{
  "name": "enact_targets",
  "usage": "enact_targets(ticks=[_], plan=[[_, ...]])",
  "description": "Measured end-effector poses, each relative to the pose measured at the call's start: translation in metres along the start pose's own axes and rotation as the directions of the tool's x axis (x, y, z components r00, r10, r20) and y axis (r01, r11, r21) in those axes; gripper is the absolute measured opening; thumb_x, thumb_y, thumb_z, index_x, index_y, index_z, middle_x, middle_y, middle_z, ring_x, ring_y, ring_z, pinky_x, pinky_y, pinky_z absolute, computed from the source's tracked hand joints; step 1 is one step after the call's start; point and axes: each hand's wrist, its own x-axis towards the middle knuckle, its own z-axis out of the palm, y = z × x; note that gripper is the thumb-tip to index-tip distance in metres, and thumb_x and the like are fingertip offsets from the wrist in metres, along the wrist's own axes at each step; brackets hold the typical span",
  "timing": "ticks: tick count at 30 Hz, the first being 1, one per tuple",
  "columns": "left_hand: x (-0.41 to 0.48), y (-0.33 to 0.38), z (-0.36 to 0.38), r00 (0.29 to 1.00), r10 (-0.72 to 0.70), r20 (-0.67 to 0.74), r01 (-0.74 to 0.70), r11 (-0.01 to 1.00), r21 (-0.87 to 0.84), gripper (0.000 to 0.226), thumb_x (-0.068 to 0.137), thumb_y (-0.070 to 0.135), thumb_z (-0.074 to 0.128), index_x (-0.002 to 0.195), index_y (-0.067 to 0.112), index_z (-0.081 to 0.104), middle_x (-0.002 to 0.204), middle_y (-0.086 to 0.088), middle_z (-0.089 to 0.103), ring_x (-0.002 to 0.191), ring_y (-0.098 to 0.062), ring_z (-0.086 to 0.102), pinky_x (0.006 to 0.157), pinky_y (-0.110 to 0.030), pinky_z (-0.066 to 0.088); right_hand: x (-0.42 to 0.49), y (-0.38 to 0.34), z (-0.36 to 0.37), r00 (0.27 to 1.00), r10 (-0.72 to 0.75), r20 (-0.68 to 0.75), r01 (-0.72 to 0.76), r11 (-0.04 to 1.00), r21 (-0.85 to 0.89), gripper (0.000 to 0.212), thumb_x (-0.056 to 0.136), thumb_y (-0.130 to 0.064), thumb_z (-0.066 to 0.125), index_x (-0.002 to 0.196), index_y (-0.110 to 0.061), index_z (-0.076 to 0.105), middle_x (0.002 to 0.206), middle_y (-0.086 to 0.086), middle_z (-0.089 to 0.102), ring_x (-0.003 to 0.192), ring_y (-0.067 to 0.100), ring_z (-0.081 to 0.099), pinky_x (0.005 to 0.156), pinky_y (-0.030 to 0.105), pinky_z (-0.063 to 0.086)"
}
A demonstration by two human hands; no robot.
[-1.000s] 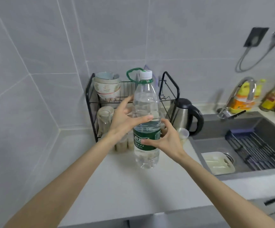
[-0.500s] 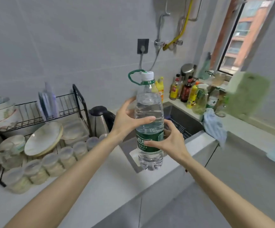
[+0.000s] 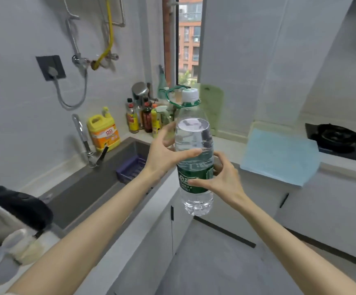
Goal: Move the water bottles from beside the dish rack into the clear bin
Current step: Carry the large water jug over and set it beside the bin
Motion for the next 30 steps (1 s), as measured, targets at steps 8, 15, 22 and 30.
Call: enact_targets(ticks=[8, 15, 22, 30], plan=[[0.081, -0.01, 0.113, 0.969, 0.043, 0.244, -0.019, 0.995, -0.1, 0.086, 0.051, 0.026, 0.094, 0.124, 0.034, 0.047, 0.117, -0.006, 0.067, 0.106, -0.018, 0.067, 0.085, -0.035, 0.058, 0.029, 0.044, -0.094, 0.963, 0.105, -0.249, -0.121, 0.991, -0.051, 0.087, 0.041, -0.05, 0.09, 0.116, -0.045, 0.047, 0.096, -0.008, 0.075, 0.092, 0.008, 0.07, 0.087, 0.042, 0.056], [0.151, -0.009, 0.217, 0.892, 0.106, 0.44, -0.034, 0.985, -0.168, 0.078, 0.049, 0.031, 0.093, 0.111, 0.048, 0.048, 0.112, -0.003, 0.069, 0.102, -0.016, 0.068, 0.085, -0.033, 0.058, 0.063, 0.079, -0.178, 0.881, 0.147, -0.449, -0.194, 0.979, -0.06, 0.089, 0.04, -0.051, 0.091, 0.117, -0.045, 0.048, 0.093, -0.01, 0.075, 0.091, 0.007, 0.07, 0.089, 0.043, 0.055], [0.204, -0.001, 0.329, 0.783, 0.177, 0.597, -0.023, 0.966, -0.256, 0.078, 0.057, 0.021, 0.09, 0.118, 0.041, 0.046, 0.108, 0.004, 0.07, 0.097, -0.009, 0.069, 0.076, -0.023, 0.057, 0.082, 0.107, -0.263, 0.781, 0.156, -0.605, -0.24, 0.969, -0.059, 0.087, 0.048, -0.031, 0.095, 0.123, -0.034, 0.049, 0.091, -0.011, 0.075, 0.091, 0.002, 0.069, 0.089, 0.04, 0.056], [0.228, 0.009, 0.465, 0.668, 0.234, 0.706, 0.009, 0.947, -0.322, 0.072, 0.06, 0.013, 0.088, 0.108, 0.047, 0.047, 0.101, 0.012, 0.07, 0.093, -0.004, 0.07, 0.07, -0.018, 0.055, 0.081, 0.157, -0.371, 0.684, 0.169, -0.71, -0.295, 0.954, -0.057, 0.089, 0.044, -0.042, 0.093, 0.121, -0.039, 0.048, 0.092, -0.012, 0.076, 0.092, 0.006, 0.07, 0.089, 0.044, 0.055]])
